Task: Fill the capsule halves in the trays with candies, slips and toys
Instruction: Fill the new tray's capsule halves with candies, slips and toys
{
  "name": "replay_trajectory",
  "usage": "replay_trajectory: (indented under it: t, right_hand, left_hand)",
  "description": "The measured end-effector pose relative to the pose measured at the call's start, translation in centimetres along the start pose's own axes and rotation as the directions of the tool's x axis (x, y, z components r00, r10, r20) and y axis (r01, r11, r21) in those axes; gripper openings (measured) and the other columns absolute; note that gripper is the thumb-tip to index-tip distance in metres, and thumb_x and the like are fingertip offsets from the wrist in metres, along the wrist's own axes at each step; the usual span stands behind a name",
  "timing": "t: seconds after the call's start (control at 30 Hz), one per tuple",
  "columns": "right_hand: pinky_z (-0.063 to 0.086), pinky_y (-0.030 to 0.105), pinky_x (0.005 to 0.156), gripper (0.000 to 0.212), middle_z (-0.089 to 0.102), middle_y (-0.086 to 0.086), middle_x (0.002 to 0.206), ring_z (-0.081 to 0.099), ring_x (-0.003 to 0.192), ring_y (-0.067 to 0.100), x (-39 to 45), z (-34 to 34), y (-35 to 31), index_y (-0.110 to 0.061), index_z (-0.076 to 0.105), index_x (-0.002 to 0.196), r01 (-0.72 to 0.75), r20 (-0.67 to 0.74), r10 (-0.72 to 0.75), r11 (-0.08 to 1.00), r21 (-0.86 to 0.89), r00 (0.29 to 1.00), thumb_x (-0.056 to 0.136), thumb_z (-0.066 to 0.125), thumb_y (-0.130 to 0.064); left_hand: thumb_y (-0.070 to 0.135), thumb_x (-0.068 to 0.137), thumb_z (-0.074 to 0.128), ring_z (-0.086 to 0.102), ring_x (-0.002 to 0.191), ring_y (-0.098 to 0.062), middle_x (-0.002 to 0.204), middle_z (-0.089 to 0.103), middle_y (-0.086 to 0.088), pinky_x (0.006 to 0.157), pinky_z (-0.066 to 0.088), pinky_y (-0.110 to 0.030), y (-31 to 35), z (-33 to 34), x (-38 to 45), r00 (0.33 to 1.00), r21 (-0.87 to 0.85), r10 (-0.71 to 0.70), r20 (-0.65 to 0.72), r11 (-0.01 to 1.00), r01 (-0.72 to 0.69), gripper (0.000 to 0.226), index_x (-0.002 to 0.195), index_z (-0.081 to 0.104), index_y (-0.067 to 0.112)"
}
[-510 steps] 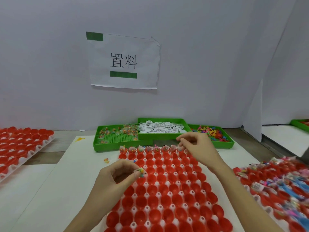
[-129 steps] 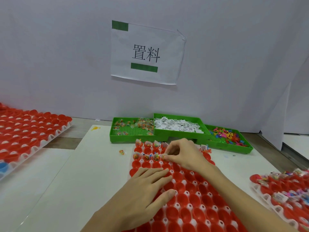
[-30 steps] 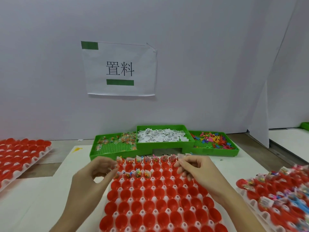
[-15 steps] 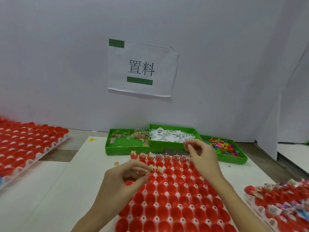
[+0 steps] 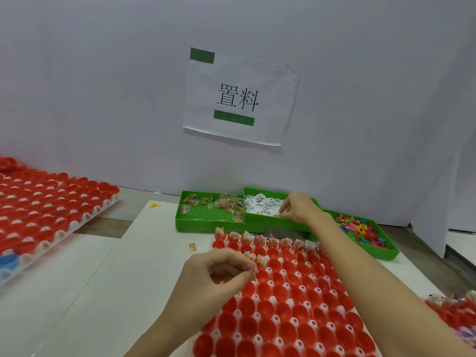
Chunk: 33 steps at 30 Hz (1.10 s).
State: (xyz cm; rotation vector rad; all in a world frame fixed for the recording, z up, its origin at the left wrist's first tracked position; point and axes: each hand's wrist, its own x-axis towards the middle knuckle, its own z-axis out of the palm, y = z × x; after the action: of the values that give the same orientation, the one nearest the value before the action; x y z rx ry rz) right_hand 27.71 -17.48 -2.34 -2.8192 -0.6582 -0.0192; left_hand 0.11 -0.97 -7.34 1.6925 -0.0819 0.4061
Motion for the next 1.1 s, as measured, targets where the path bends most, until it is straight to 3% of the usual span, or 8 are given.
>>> replay_trajectory:
  t: [0.1,0.3,0.47,0.53,0.77,0.9,1.03,1.1]
  right_hand:
    - [0.057,0.032,0.089,0.017,0.077,0.011,0.107,0.067,0.085,0.016,0.4,0.0,0.0,-0.003,0.079,0.101,0.052,0.012,-0.052,0.998,-0.045,0.999,0.091,0.075,-0.017]
    - [0.055,0.044,0.070,0.019,0.074,0.017,0.083,0.068,0.075,0.028,-0.1,0.4,1.0,0.006,0.072,0.083,0.061,-0.132,-0.062,0.998,-0.012,0.989,0.092,0.068,-0.011]
    - [0.057,0.035,0.073,0.019,0.068,-0.001,0.076,0.064,0.072,0.018,-1.3,0.4,2.4,-0.013,0.069,0.078,0.051,-0.260,-0.018,0.992,0.118,0.965,0.091,0.076,-0.025]
    - [0.055,0.033,0.069,0.025,0.069,0.004,0.075,0.065,0.071,0.025,-1.8,0.4,2.9,-0.011,0.068,0.076,0.040,-0.264,-0.004,0.991,0.131,0.965,0.088,0.078,-0.030]
    - [0.050,0.027,0.074,0.019,0.069,0.001,0.086,0.058,0.074,0.009,-4.2,0.3,3.5,-0.008,0.074,0.096,0.055,-0.423,0.075,0.956,0.287,0.903,0.094,0.072,-0.026]
    - [0.056,0.031,0.085,0.017,0.074,-0.002,0.092,0.066,0.088,0.011,-7.6,-0.1,1.9,-0.013,0.078,0.097,0.053,-0.348,0.156,0.851,0.522,0.924,0.092,0.074,-0.029]
    - [0.057,0.027,0.078,0.008,0.077,-0.008,0.086,0.071,0.082,0.007,-13.7,-0.5,-0.8,-0.024,0.079,0.087,0.159,-0.213,-0.024,0.744,0.649,0.977,0.089,0.077,-0.031]
    - [0.062,0.033,0.074,0.009,0.078,0.001,0.082,0.074,0.076,0.018,-16.5,-0.4,-1.9,-0.020,0.077,0.089,0.183,-0.116,-0.142,0.692,0.698,0.983,0.092,0.076,-0.028]
  left_hand:
    - [0.018,0.084,0.082,0.077,0.084,-0.013,0.085,0.080,0.004,0.082,0.061,-0.025,0.0,0.0,0.1,1.000,0.004,-0.009,-0.005,1.000,0.009,0.014,0.088,0.081,0.031]
    - [0.011,0.089,0.077,0.078,0.088,-0.014,0.089,0.080,0.002,0.083,0.060,-0.021,0.1,-0.2,0.0,0.999,-0.024,-0.041,0.009,0.999,0.042,0.021,0.092,0.082,0.031]
    - [0.026,0.086,0.080,0.076,0.085,-0.017,0.090,0.079,0.004,0.084,0.062,-0.030,0.1,0.1,0.1,0.998,0.026,-0.042,-0.047,0.999,0.043,0.019,0.097,0.077,0.041]
    - [0.028,0.084,0.081,0.076,0.085,-0.018,0.090,0.079,0.003,0.084,0.062,-0.033,0.1,0.1,0.1,0.998,0.036,-0.040,-0.051,0.998,0.042,0.015,0.094,0.077,0.038]
    - [0.025,0.083,0.081,0.077,0.077,-0.014,0.087,0.080,0.005,0.075,0.060,-0.020,0.3,0.1,-0.1,0.997,0.038,-0.014,-0.077,0.999,0.017,0.021,0.096,0.082,0.042]
    - [0.025,0.083,0.079,0.077,0.083,-0.017,0.090,0.079,0.003,0.079,0.060,-0.020,0.3,0.1,-0.1,0.997,0.010,-0.003,-0.073,1.000,0.004,0.028,0.103,0.080,0.045]
    - [0.030,0.078,0.083,0.077,0.088,-0.016,0.091,0.079,0.001,0.085,0.061,-0.028,0.3,0.3,-0.1,0.998,0.004,0.008,-0.067,1.000,-0.008,0.031,0.105,0.076,0.042]
    - [0.034,0.075,0.086,0.077,0.088,-0.016,0.089,0.079,0.001,0.085,0.061,-0.030,0.2,0.4,-0.2,0.998,-0.001,0.010,-0.064,1.000,-0.010,0.026,0.100,0.077,0.035]
